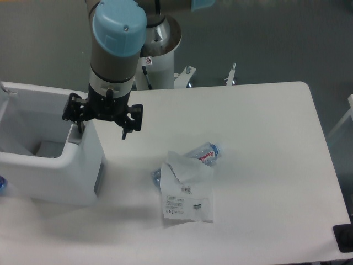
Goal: Open the trash can
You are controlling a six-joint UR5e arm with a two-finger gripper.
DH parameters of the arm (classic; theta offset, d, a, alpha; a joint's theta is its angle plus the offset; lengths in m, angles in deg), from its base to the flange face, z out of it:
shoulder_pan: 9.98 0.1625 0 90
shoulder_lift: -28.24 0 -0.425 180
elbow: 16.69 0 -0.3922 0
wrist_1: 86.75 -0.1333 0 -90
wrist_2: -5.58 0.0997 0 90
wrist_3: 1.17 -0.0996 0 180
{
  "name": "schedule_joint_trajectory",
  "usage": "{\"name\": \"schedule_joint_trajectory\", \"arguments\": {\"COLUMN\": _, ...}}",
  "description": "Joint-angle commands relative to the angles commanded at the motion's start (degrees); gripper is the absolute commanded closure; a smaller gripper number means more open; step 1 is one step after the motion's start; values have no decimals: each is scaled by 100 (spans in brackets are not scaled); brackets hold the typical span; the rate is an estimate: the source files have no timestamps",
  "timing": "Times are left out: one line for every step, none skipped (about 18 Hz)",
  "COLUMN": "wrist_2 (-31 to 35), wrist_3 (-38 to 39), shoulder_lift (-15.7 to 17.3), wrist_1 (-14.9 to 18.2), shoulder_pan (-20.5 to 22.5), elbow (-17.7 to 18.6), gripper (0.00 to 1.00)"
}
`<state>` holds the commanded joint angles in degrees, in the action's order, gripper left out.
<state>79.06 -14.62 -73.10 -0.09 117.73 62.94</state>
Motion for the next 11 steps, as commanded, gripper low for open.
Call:
{"name": "schedule_joint_trajectory", "arguments": {"wrist_2": -9, "wrist_3": 0, "shoulder_lift": 9, "wrist_1": 0, "shoulder_pan": 0, "elbow": -17, "gripper": 0}}
{"name": "schedule_joint_trajectory", "arguments": {"wrist_2": -9, "wrist_3": 0, "shoulder_lift": 26, "wrist_1": 0, "shoulder_pan": 0, "elbow": -52, "gripper": 0}}
{"name": "schedule_joint_trajectory", "arguments": {"wrist_2": -18, "wrist_3": 0, "shoulder_lift": 44, "wrist_1": 0, "shoulder_pan": 9, "elbow": -96, "gripper": 0}}
{"name": "schedule_joint_trajectory", "arguments": {"wrist_2": -18, "wrist_3": 0, "shoulder_lift": 61, "wrist_1": -9, "shoulder_pan": 9, "elbow": -149, "gripper": 0}}
{"name": "schedule_joint_trajectory", "arguments": {"wrist_2": -9, "wrist_3": -9, "shoulder_lift": 62, "wrist_1": 0, "shoulder_pan": 35, "elbow": -202, "gripper": 0}}
{"name": "schedule_joint_trajectory", "arguments": {"wrist_2": 9, "wrist_3": -9, "shoulder_lift": 62, "wrist_1": -9, "shoulder_pan": 87, "elbow": -237, "gripper": 0}}
{"name": "schedule_joint_trajectory", "arguments": {"wrist_2": 26, "wrist_3": -61, "shoulder_lift": 53, "wrist_1": -35, "shoulder_pan": 140, "elbow": -272, "gripper": 0}}
{"name": "schedule_joint_trajectory", "arguments": {"wrist_2": 26, "wrist_3": -105, "shoulder_lift": 53, "wrist_1": -35, "shoulder_pan": 306, "elbow": -342, "gripper": 0}}
{"name": "schedule_joint_trajectory", "arguments": {"wrist_2": 35, "wrist_3": -149, "shoulder_lift": 53, "wrist_1": -44, "shoulder_pan": 482, "elbow": -430, "gripper": 0}}
{"name": "schedule_joint_trajectory", "arguments": {"wrist_2": 35, "wrist_3": -219, "shoulder_lift": 9, "wrist_1": -105, "shoulder_pan": 614, "elbow": -500, "gripper": 0}}
{"name": "schedule_joint_trajectory", "arguments": {"wrist_2": 35, "wrist_3": -263, "shoulder_lift": 0, "wrist_1": -218, "shoulder_pan": 711, "elbow": -527, "gripper": 0}}
